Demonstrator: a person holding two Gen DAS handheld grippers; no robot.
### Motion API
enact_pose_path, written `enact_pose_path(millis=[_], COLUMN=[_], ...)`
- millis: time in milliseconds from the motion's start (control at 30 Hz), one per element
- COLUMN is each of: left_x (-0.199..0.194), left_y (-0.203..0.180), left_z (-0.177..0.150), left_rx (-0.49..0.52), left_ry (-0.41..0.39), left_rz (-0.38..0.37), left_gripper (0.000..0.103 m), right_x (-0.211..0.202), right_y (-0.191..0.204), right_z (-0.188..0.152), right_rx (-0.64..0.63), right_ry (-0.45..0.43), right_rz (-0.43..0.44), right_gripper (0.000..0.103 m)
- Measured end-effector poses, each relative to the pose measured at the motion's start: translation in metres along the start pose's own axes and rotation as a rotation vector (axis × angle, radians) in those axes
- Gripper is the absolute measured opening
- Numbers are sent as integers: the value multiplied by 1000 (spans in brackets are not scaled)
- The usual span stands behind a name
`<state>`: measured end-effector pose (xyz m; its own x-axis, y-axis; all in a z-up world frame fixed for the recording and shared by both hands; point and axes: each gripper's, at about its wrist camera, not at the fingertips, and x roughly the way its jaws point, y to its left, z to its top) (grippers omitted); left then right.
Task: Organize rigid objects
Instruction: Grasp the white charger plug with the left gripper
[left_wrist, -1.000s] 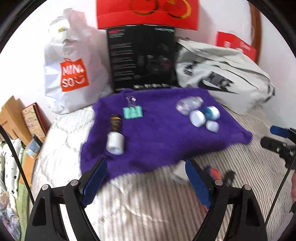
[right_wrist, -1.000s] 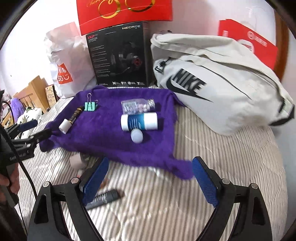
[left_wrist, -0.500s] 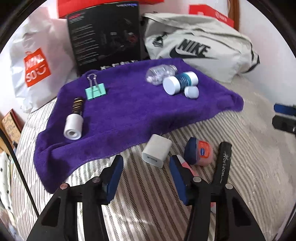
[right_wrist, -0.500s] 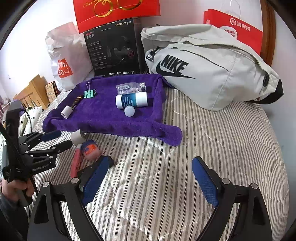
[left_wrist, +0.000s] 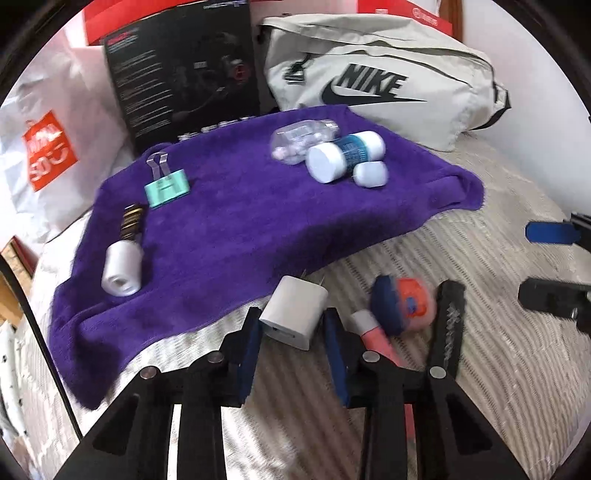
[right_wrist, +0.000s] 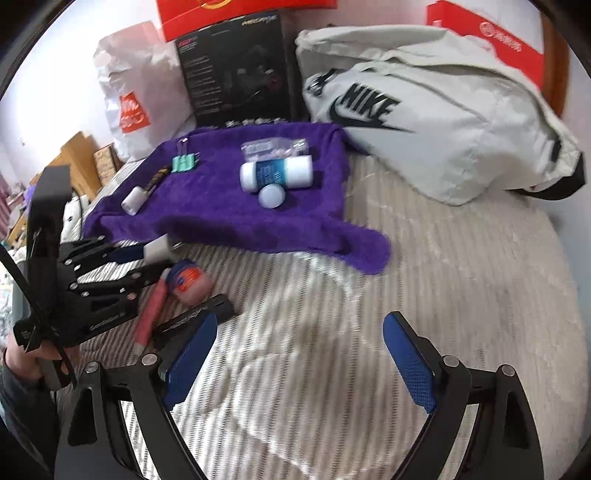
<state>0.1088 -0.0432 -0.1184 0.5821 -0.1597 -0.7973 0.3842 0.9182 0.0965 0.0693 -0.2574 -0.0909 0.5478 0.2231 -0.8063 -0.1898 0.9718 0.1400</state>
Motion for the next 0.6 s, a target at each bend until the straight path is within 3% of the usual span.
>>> enact_pose_path(millis=[300,500,600], left_x=[-13,-14,-14], left_y=[31,33,33], left_z=[-26,-30,-30], left_rx=[-98,-128,-128], left_ry=[22,21,27], left_rz=[7,0,1], left_gripper=[32,32,32], right_x=[35,59,58], right_y=[41,68,72], right_z=[3,1,-3], right_rx=[-8,-62,-76], right_ry=[51,89,61], right_rz=[50,-19,-25], right_gripper=[91,90,91])
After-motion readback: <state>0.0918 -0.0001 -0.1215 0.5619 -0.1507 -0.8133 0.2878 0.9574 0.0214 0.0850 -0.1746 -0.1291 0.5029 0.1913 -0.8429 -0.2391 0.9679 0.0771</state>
